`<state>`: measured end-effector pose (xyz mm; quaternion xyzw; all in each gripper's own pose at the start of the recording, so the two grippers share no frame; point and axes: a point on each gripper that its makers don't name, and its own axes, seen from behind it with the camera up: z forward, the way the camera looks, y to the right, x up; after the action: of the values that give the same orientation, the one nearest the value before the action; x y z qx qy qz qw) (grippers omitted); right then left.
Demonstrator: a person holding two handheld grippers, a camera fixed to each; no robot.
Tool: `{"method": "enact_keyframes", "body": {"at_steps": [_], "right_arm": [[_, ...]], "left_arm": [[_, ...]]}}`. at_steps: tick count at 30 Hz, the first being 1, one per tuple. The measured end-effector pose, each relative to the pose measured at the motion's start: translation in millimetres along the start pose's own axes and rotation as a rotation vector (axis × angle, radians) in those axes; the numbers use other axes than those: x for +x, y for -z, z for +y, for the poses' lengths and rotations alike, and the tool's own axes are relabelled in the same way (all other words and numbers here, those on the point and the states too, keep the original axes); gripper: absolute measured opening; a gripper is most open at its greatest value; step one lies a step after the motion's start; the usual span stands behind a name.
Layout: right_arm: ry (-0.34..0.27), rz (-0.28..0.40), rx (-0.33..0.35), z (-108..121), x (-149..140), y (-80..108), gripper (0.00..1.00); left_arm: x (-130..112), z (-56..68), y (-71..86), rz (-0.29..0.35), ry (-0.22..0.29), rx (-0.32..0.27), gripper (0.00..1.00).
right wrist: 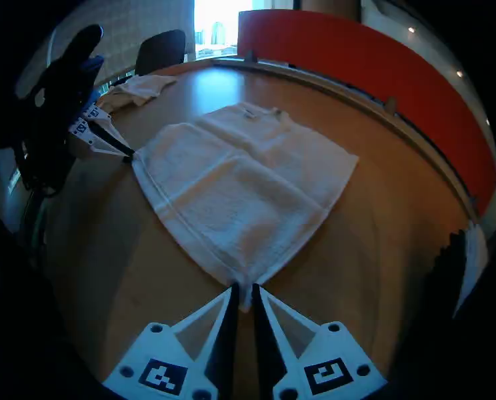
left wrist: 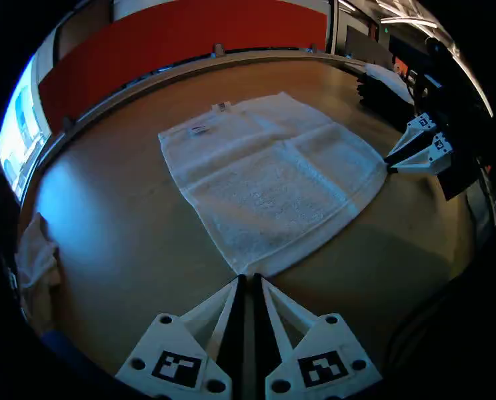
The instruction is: Fold towel
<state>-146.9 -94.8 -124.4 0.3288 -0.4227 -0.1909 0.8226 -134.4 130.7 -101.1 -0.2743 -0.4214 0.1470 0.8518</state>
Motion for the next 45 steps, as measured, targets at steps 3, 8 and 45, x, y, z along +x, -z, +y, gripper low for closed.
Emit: {"method": "enact_keyframes", "body": {"at_steps": [3,8,45], "right_arm": [[0.004,0.002,0.012,-0.7,-0.2,1.0,0.13],[0.03,0.004,0.033,-6.5,-0.8,1.3,0.13],[0.035,0.023,0.016,0.4,12.6,3.0,0.07]], "left_arm": [[0.0,0.3,0.1,-0.001,0.0,0.0,0.08],[0.1,0.6,0.2,-0.002,0.003,-0.001,0.08],[1.5,0.6,-0.7,-0.027,0.029,-0.019,0.06]]}}
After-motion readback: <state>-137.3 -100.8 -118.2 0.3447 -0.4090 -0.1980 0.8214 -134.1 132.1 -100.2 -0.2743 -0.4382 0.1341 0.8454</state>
